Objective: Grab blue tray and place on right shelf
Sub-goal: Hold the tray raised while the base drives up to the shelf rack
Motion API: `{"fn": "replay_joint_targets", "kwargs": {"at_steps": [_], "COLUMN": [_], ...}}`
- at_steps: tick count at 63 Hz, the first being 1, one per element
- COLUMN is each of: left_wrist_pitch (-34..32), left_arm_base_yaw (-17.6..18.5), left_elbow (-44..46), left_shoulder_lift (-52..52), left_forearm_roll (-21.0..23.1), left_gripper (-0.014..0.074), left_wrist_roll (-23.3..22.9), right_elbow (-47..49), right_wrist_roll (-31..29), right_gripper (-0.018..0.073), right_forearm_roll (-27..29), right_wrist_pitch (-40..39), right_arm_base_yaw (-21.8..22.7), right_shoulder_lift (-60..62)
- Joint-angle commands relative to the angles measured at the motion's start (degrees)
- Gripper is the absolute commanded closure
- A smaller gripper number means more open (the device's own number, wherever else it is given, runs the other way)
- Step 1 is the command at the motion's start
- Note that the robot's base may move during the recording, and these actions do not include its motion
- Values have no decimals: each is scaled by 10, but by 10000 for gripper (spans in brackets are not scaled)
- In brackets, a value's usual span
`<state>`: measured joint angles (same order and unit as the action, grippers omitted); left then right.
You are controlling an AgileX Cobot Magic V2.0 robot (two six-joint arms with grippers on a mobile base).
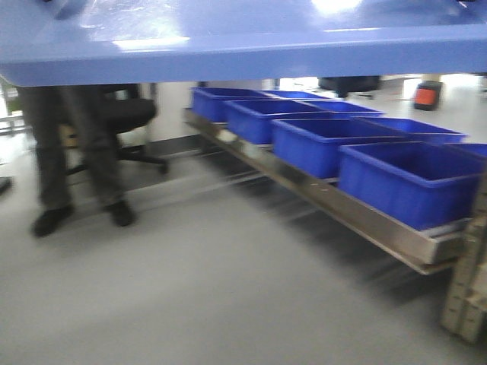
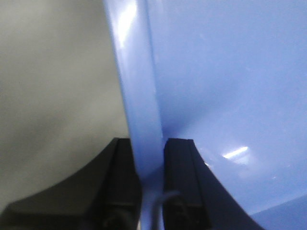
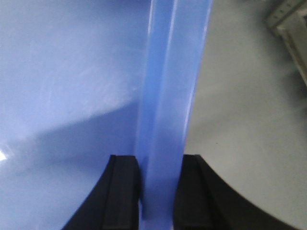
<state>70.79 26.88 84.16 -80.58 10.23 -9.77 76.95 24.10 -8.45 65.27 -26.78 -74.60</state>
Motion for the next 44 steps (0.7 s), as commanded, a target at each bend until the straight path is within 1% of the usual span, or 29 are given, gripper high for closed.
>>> {"fn": "replay_joint_targets", "kwargs": {"at_steps": [1,44], "left_wrist_pitch": [-16,-16], "left_arm_base_yaw": [7,7], "left_elbow": [20,20], "left_shoulder_lift": [18,18], "left_forearm_roll": [42,42], "left_gripper": [645,645], "left_wrist_roll": [24,24], "right_elbow": [17,17], "right_wrist_roll": [-21,-21], "right_gripper": [503,503], "right_forearm_roll": [1,1], "right_wrist_pitch": [-44,-44], "right_arm_base_yaw": [-1,-1], "right_shoulder_lift": [17,17]}}
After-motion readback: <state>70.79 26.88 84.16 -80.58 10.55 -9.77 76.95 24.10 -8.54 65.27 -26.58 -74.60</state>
